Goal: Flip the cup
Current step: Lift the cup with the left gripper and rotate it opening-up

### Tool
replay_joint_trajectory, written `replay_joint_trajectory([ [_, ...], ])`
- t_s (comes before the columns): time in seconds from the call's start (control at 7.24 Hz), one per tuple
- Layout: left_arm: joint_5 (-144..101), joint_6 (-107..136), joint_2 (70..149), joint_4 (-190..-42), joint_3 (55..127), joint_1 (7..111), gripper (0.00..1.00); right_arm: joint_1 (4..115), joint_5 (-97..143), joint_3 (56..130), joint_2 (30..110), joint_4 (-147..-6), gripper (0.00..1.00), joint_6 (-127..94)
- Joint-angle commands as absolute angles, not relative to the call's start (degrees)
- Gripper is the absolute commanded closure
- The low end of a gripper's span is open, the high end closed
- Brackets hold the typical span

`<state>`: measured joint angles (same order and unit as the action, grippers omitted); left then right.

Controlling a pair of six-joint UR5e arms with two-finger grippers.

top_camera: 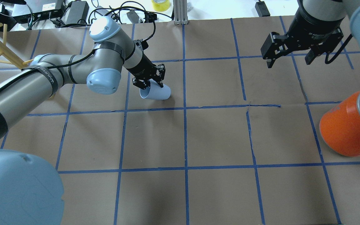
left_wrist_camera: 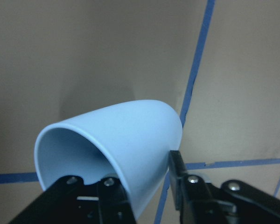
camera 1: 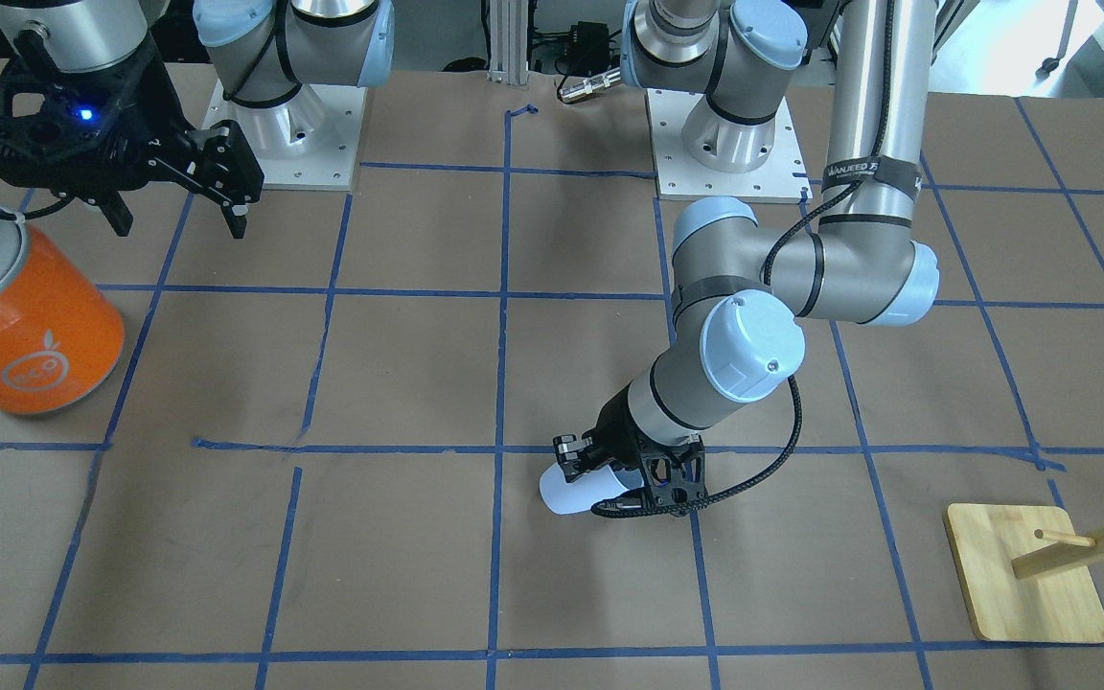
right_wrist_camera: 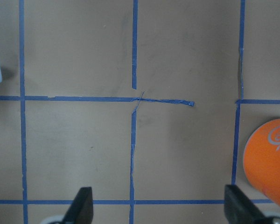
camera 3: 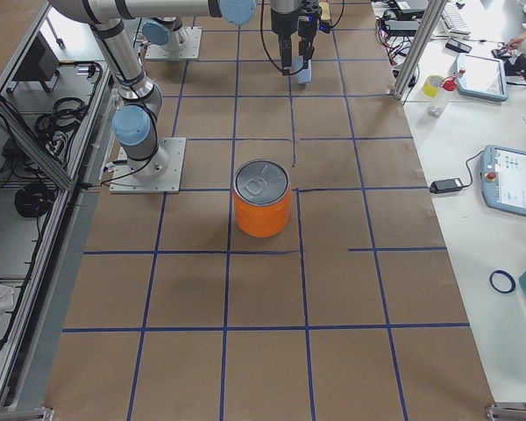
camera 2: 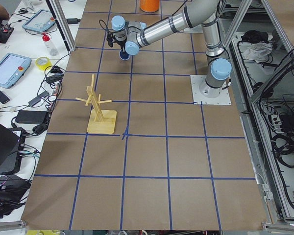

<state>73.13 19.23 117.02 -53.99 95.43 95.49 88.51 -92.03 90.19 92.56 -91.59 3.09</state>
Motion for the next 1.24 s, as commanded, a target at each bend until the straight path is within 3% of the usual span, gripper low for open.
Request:
replay_joint_trajectory([
  [0.0, 80.0, 20.0, 114.8, -55.4, 93.7, 95.7, 1.0, 88.5, -91.9, 90.3, 92.6, -91.9, 0.0, 3.1],
  [0.55, 97.8, 8.9, 114.0, -61.6, 87.4, 96.5, 1.0, 88.5, -92.0, 90.4, 92.5, -92.0, 0.0, 3.1],
  [1.11, 97.1, -2.2, 116.8, -58.5, 87.4, 88.8, 1.0, 88.5, -92.2, 90.4, 92.5, -92.1, 0.0, 3.1],
])
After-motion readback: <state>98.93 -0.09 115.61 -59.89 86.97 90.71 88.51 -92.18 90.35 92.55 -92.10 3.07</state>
